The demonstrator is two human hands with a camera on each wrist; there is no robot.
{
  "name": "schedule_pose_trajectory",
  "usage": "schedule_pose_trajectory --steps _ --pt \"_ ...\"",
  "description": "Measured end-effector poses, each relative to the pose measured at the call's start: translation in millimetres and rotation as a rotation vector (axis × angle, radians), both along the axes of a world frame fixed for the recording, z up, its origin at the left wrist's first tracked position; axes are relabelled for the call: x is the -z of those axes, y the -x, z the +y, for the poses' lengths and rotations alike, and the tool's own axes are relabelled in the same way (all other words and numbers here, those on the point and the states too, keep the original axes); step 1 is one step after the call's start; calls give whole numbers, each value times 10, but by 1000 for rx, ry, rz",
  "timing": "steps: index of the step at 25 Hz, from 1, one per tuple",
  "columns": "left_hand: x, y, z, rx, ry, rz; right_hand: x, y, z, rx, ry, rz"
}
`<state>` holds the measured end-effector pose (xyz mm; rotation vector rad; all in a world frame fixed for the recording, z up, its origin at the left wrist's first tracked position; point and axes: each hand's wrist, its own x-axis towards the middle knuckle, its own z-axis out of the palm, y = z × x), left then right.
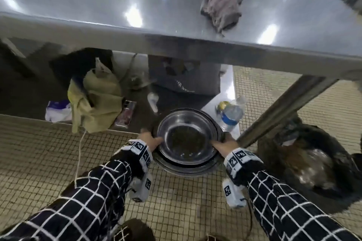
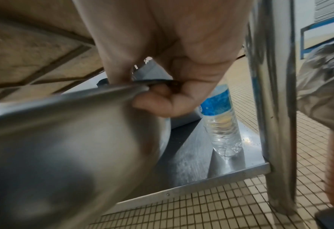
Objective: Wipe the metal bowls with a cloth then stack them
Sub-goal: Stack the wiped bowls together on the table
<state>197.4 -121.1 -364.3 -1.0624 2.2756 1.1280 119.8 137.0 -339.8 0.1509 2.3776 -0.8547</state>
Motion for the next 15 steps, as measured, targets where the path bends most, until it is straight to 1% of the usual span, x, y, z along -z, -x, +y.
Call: schedule_pose_trajectory --steps 3,7,11,15 --pt "726 419 -114 3 6 119 722 377 -130 -35 -2 119" --pt "1529 892 -282 11 37 208 1431 816 -292 -57 79 262" --pt "2029 1158 -375 1 69 256 1988 1024 -361 -99 92 333" --pt "2376 1316 -427 41 91 308 2320 1067 -375 -39 160 361"
